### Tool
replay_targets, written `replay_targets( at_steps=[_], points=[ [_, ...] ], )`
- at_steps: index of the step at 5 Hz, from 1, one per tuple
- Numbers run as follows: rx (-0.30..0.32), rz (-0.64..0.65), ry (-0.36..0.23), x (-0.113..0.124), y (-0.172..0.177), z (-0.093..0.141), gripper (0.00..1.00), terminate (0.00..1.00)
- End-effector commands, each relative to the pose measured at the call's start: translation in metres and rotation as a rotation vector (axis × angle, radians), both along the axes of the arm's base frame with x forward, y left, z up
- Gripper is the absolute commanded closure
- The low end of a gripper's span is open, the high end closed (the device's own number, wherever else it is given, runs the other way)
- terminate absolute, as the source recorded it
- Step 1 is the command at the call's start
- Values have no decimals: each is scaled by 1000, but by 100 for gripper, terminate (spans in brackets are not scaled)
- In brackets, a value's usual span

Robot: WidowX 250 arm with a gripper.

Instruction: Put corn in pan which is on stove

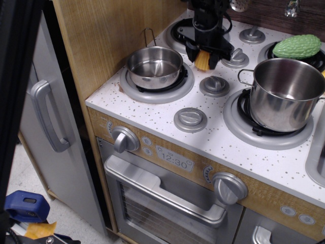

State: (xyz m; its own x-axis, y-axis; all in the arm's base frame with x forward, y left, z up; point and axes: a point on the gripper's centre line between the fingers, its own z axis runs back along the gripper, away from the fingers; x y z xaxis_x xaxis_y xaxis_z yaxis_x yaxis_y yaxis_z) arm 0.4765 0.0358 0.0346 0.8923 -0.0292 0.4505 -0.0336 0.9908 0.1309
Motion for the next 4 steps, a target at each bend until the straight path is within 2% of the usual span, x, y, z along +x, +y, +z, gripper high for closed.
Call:
replay_targets(
  at_steps=[1, 2, 4],
  points=[
    [80, 5, -143, -3, 6, 82, 100, 0],
    [108, 22, -145, -19, 25, 94, 100, 0],
    [108, 85, -128, -51, 54, 84, 100, 0]
  ],
)
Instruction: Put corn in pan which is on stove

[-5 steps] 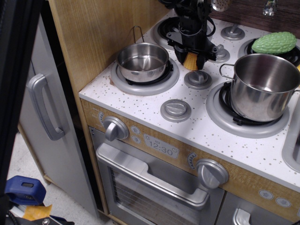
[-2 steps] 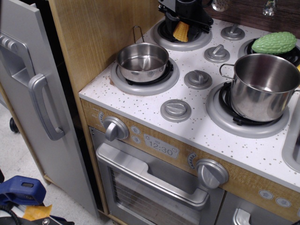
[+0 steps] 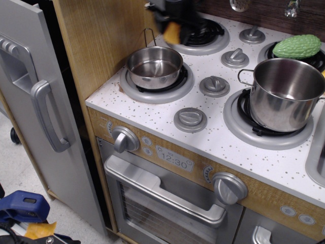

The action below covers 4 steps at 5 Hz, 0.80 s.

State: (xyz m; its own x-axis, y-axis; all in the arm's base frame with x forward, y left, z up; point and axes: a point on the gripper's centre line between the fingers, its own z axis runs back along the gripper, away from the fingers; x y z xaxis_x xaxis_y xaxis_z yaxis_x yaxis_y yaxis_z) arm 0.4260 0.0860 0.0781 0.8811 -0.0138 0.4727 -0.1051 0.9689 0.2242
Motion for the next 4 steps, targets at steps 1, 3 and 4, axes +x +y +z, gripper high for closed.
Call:
replay_targets(
  at_steps=[1, 3, 4],
  points=[
    [18, 28, -106, -17, 9, 35, 0, 0],
    [-16, 22, -104, -27, 10, 30, 0, 0],
    [-16, 22, -104, -27, 10, 30, 0, 100]
  ],
)
